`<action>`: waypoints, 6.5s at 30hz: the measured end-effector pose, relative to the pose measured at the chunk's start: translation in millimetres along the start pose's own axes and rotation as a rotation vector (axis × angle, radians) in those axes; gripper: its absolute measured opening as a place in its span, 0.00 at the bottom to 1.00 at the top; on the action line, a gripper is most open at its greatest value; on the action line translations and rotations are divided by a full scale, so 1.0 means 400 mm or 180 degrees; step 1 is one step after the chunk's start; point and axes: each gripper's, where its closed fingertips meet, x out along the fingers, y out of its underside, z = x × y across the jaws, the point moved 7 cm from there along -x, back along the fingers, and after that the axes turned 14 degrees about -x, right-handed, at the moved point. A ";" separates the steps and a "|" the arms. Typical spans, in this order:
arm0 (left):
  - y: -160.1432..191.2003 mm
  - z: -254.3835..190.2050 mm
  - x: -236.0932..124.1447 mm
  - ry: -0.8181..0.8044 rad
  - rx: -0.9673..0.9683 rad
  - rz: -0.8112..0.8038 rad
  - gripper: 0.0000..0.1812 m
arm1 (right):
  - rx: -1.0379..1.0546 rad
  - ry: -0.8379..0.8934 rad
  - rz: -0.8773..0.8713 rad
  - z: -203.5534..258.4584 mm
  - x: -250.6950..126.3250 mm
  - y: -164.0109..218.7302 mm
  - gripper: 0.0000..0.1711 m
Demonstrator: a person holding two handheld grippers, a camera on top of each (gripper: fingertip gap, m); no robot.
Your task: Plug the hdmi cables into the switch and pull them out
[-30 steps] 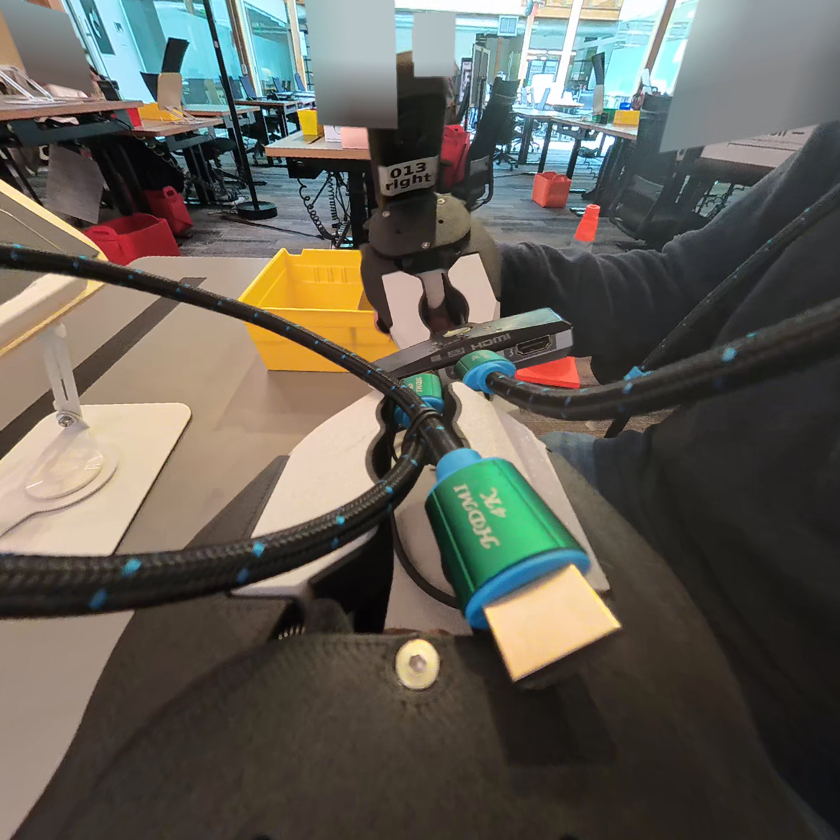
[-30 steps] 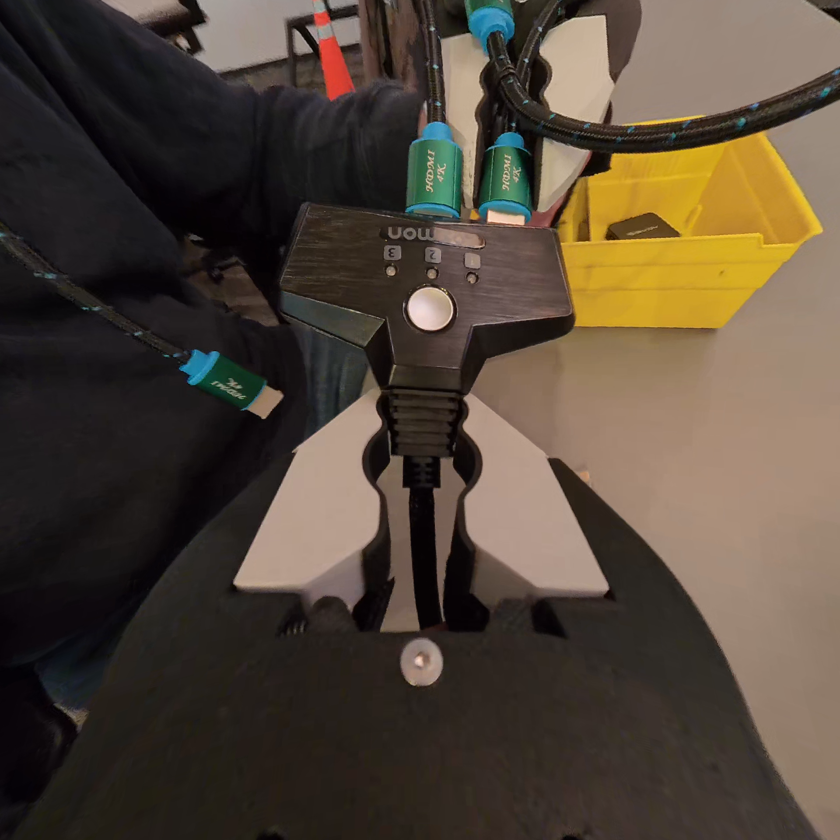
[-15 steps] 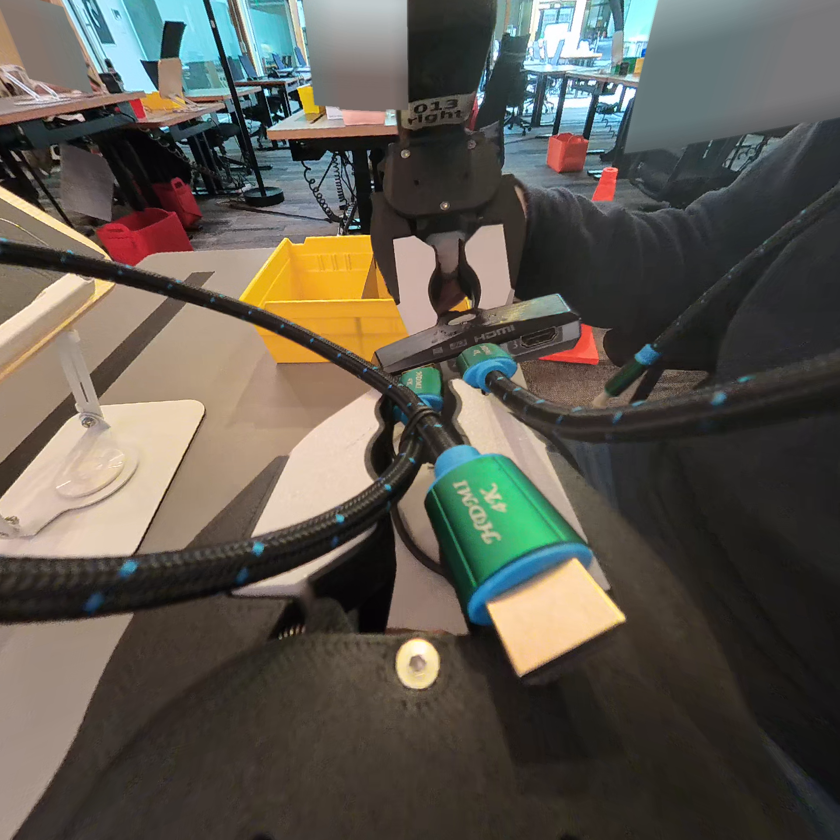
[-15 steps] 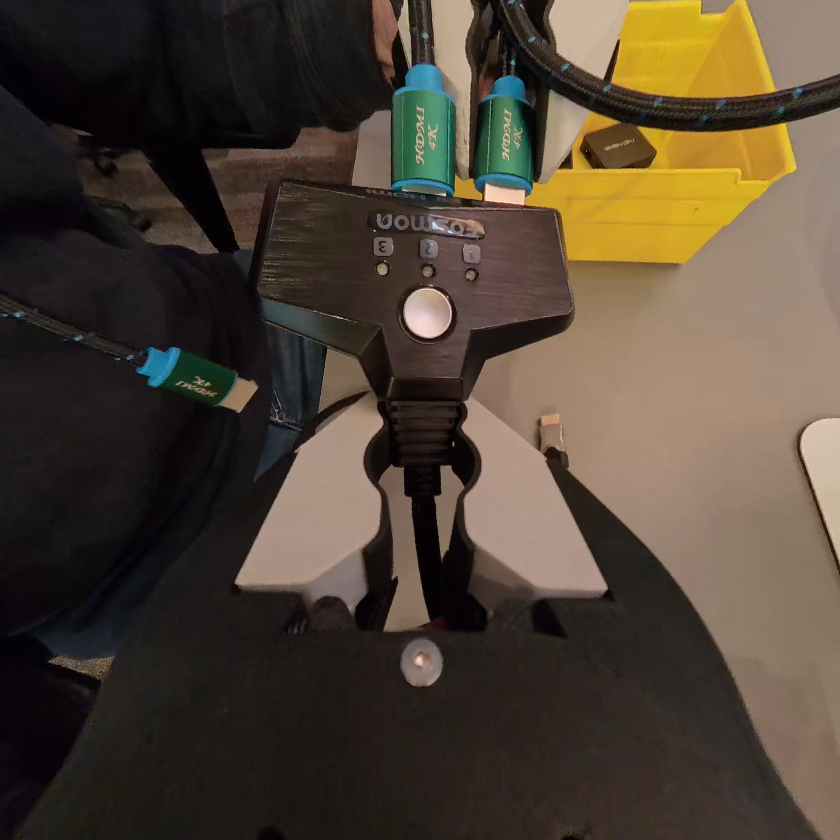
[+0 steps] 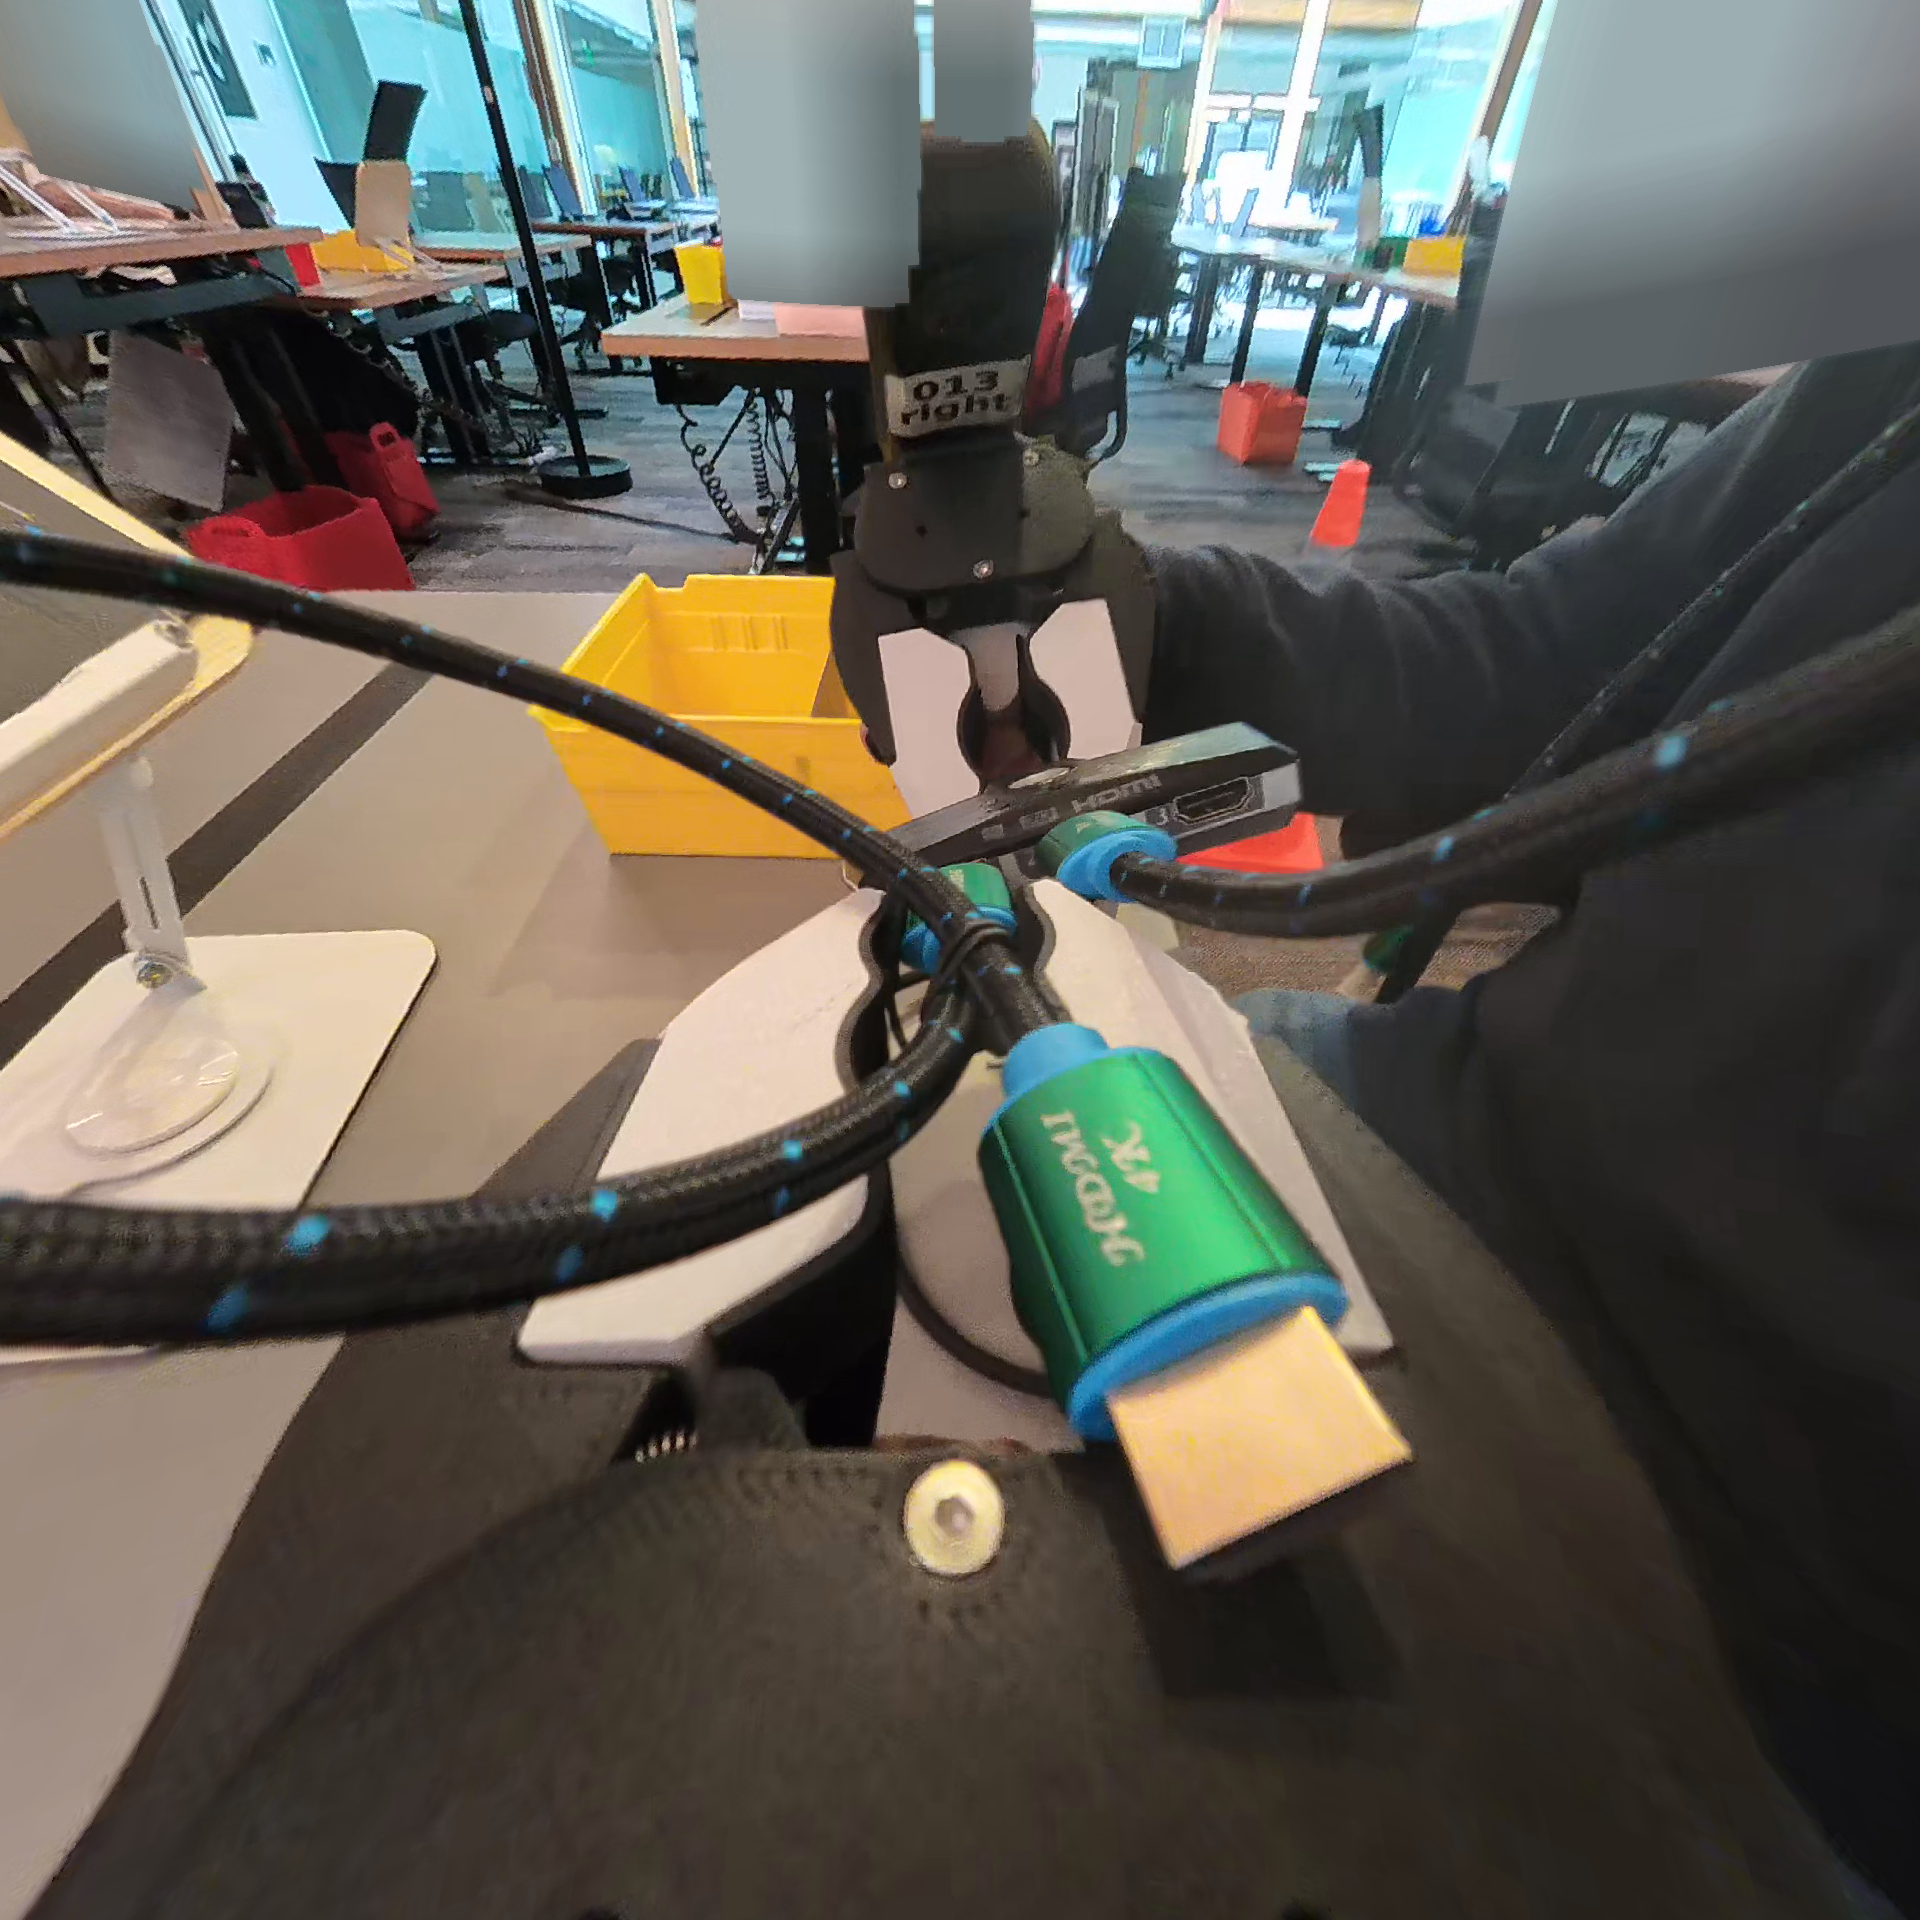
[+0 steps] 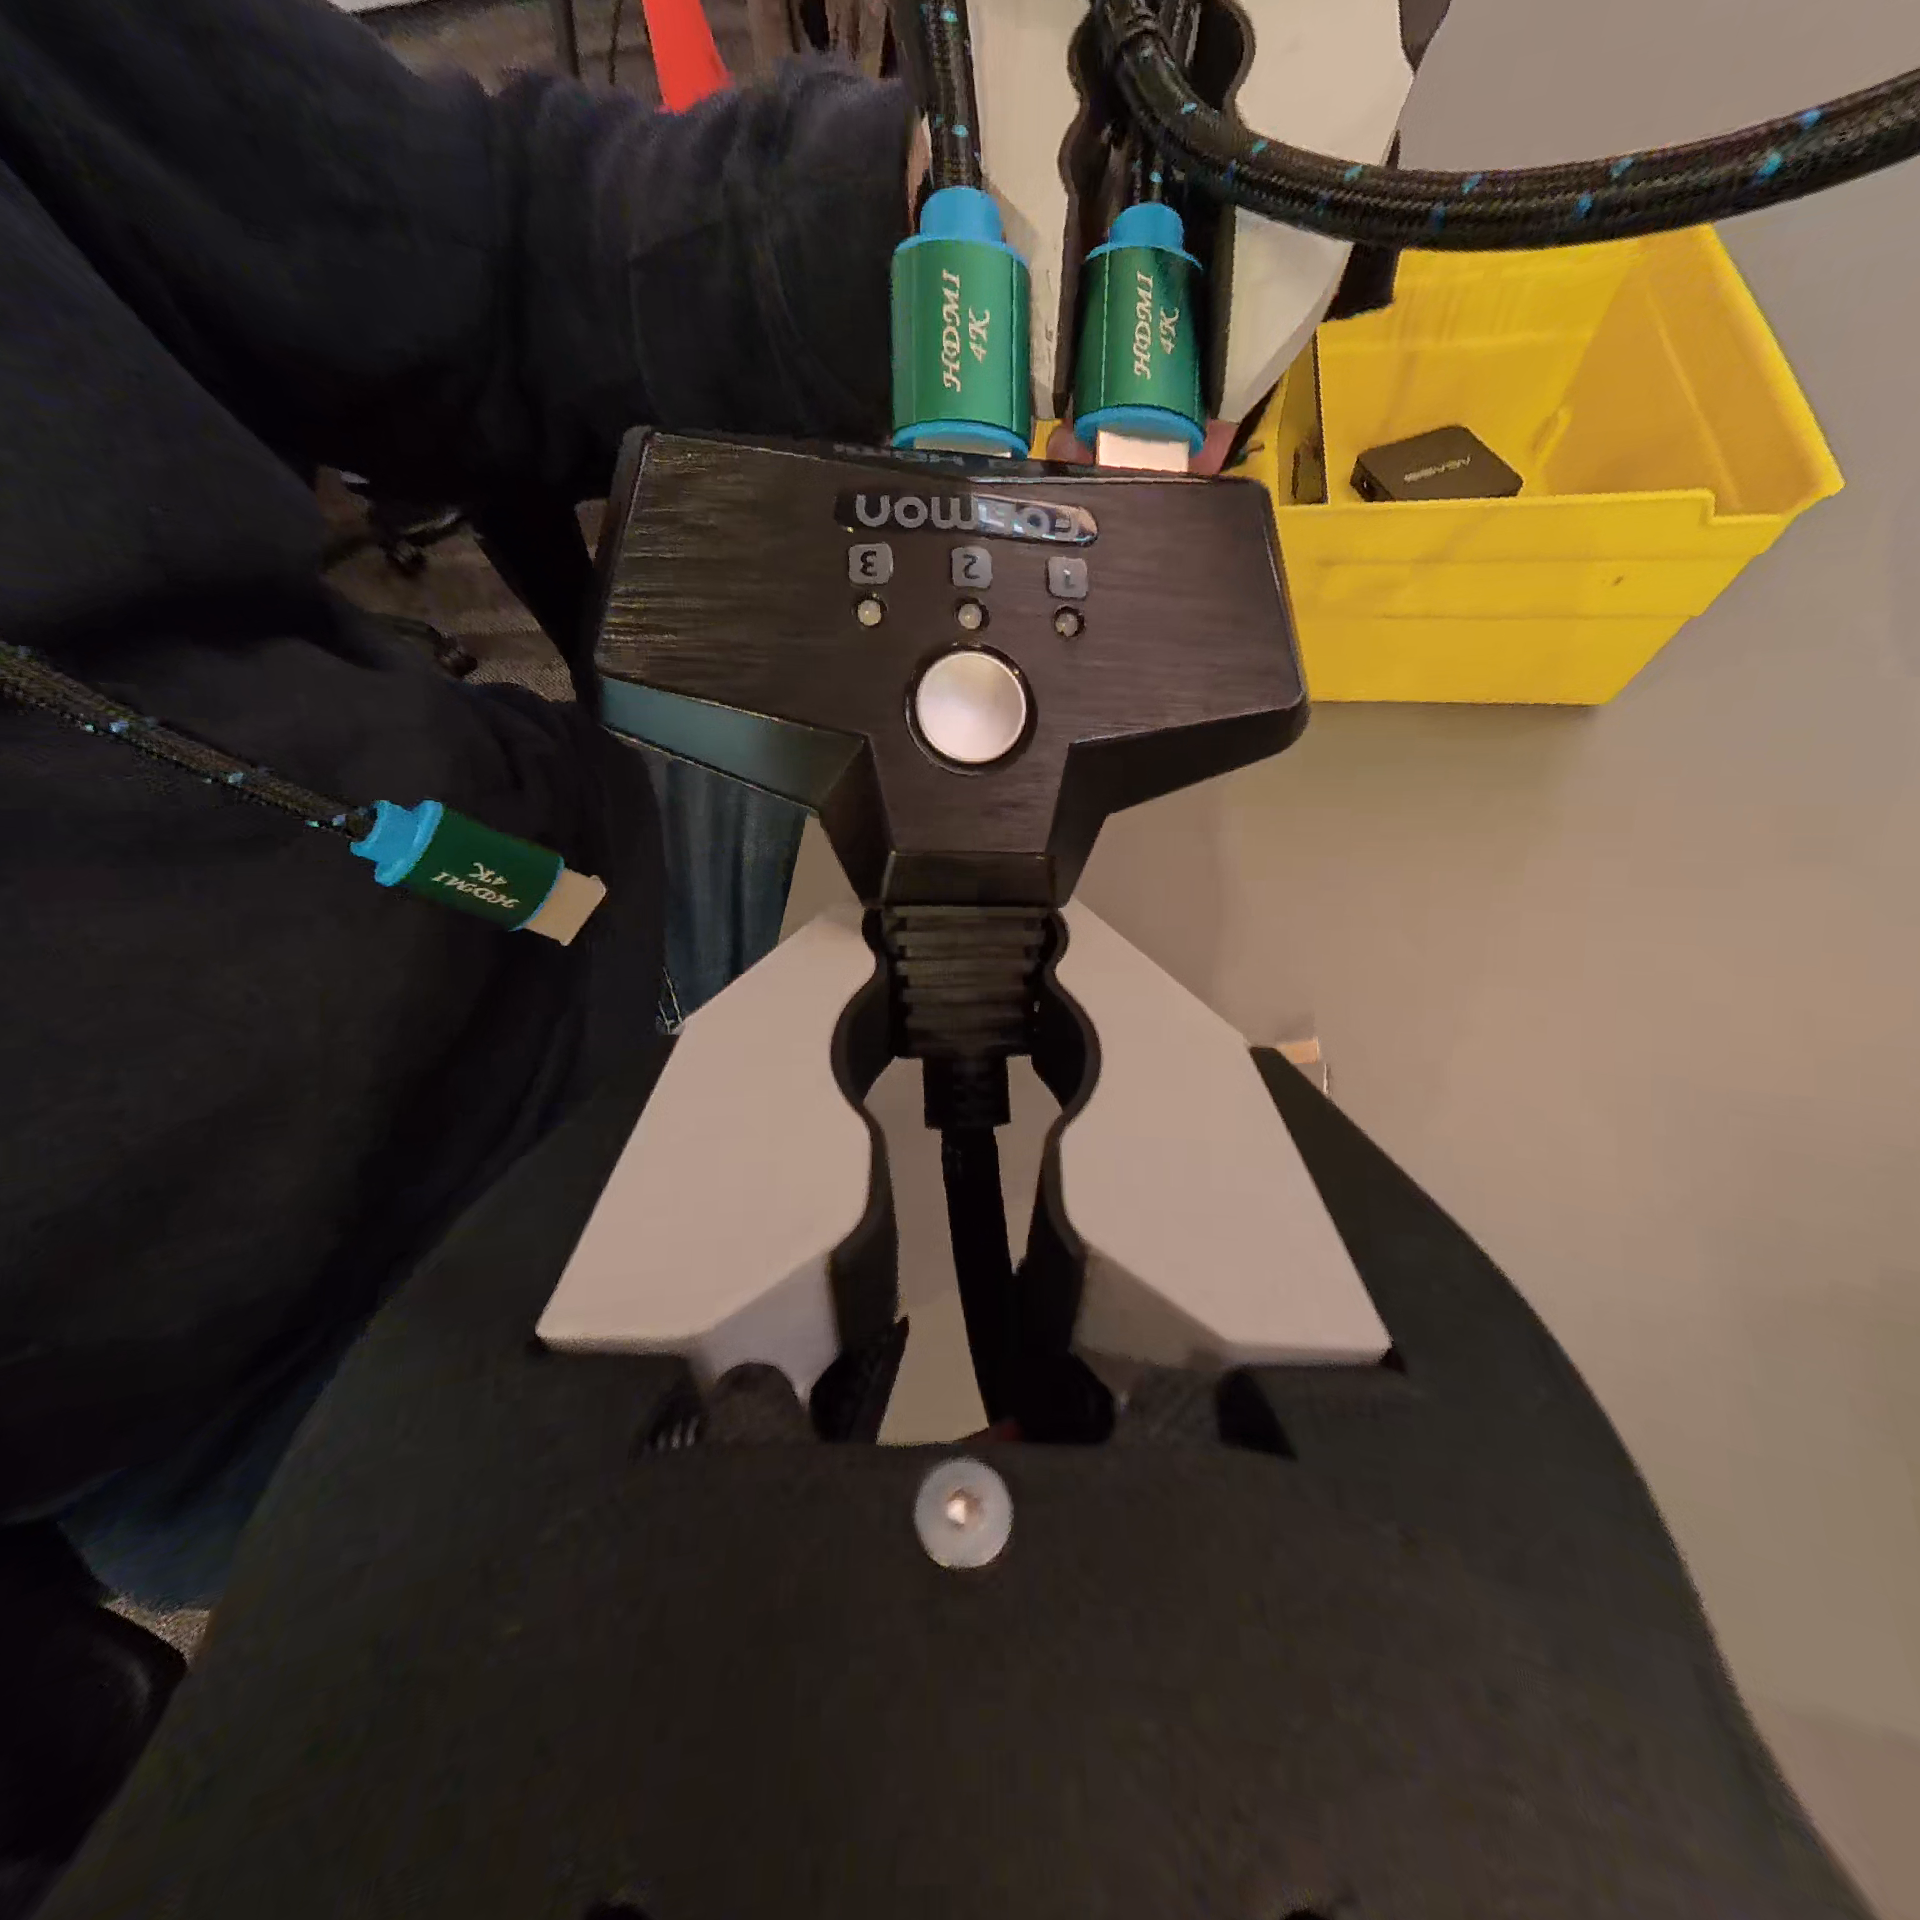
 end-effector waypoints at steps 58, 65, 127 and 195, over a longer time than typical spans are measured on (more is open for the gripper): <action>-0.015 -0.006 -0.020 -0.0040 -0.0169 -0.0490 0.06 | -0.0061 0.0040 -0.0146 0.006 -0.028 0.002 0.11; -0.007 -0.014 -0.009 -0.0176 -0.0051 -0.0429 0.06 | -0.0082 0.0033 -0.0061 0.012 -0.028 0.005 0.10; 0.067 0.166 -0.091 -0.1644 -0.0823 0.0185 0.16 | 0.0712 0.1137 0.1484 -0.098 -0.011 0.250 0.11; -0.057 0.069 -0.456 -0.2580 -0.0485 0.0423 0.18 | 0.0517 0.0133 0.3015 -0.314 0.029 0.412 0.72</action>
